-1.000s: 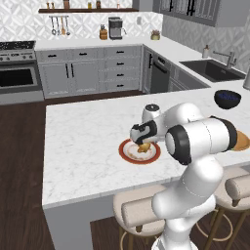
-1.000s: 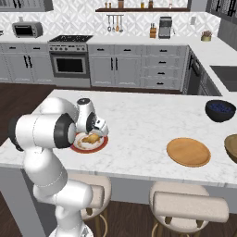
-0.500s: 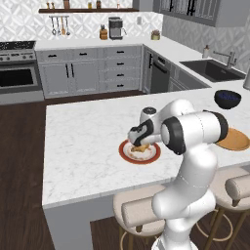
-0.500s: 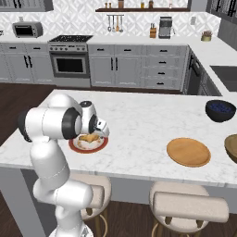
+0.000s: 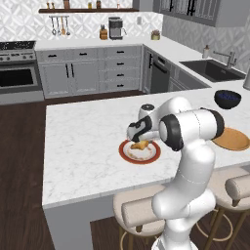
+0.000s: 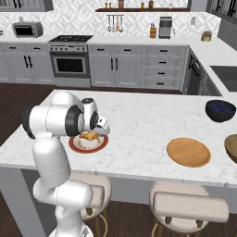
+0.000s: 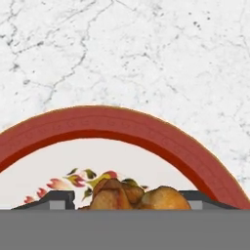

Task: Pick the chicken drumstick and lime from their plates and place them in the bowl. Then put the bowl in the fridge.

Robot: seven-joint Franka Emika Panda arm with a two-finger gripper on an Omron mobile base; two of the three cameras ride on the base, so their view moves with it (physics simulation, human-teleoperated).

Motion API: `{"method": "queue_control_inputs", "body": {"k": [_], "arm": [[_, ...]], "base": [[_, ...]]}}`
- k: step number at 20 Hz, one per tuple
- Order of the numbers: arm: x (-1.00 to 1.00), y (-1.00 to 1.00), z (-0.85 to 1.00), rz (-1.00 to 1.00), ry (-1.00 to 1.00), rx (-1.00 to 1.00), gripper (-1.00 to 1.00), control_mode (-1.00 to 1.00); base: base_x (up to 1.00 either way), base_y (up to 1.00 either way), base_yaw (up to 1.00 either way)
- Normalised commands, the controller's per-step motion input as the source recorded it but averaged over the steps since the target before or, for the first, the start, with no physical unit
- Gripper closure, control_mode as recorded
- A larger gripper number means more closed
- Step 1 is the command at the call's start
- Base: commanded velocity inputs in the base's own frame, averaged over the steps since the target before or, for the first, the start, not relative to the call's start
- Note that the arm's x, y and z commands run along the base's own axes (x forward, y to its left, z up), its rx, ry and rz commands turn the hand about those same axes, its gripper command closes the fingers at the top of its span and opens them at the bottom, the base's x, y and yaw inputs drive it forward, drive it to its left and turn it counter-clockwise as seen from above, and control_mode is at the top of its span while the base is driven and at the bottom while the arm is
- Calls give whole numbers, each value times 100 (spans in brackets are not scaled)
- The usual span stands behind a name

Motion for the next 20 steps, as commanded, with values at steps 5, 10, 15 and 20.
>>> {"method": "queue_control_inputs", "body": {"k": [5, 10, 15, 20], "arm": [[-29, -1, 15, -4, -2, 0, 100, -100], [-77, 0, 74, -3, -6, 5, 100, -100], [-98, 0, 99, -5, 0, 9, 100, -100], [-100, 0, 91, -5, 0, 0, 100, -100]], "base": [[0, 0, 0], [0, 0, 0], [0, 0, 0], [0, 0, 0]]}}
